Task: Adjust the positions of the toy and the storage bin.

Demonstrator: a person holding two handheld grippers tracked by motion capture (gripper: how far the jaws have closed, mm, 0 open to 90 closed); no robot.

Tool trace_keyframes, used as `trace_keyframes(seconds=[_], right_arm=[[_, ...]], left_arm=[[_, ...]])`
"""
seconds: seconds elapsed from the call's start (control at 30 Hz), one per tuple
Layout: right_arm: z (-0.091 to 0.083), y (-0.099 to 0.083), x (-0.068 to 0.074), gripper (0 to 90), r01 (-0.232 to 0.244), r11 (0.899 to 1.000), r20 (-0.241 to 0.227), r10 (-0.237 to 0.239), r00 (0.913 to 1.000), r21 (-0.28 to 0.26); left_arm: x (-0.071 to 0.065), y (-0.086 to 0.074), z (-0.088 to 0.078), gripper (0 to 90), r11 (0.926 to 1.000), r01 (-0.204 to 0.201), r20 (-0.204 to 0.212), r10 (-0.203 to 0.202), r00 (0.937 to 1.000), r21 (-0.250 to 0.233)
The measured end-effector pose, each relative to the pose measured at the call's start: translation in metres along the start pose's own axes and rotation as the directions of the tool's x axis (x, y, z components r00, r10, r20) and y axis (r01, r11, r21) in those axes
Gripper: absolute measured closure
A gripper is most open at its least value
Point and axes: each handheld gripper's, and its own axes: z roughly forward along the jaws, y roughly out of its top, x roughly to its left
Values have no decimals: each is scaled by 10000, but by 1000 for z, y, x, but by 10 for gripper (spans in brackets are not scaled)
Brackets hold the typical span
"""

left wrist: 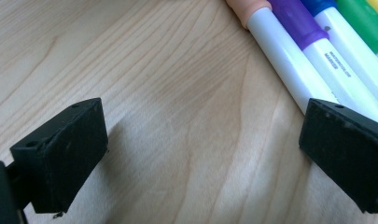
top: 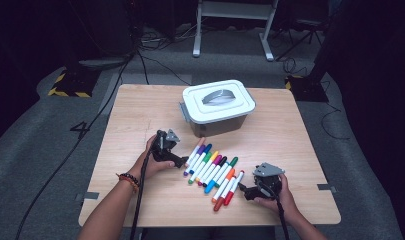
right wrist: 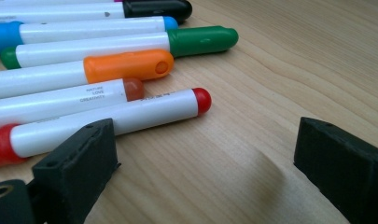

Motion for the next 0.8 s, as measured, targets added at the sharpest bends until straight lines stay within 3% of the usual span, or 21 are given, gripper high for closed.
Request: trace_keyframes(seconds=[0.07,0.33,0.63,0.8], right_arm=[[4,3,-7,44,-41,9999,-290,46,9996,151],[14,11,-16,27,-73,9996,-225,79,9997,271],[27,23,-19,33,199,9996,-492,-188,9986,222],[32,28,-24,75,312,9992,-1085,-282,9937,264]], left_arm=[[-1,-3,-2,14,10000,82,-41,-82,10000,-11],[-3,-12,-11,14,9998,185,-183,-185,9997,-16],[-5,-28,-24,14,9992,394,-294,-395,9988,-23],[-9,-34,-30,14,9988,485,-418,-485,9979,-14]])
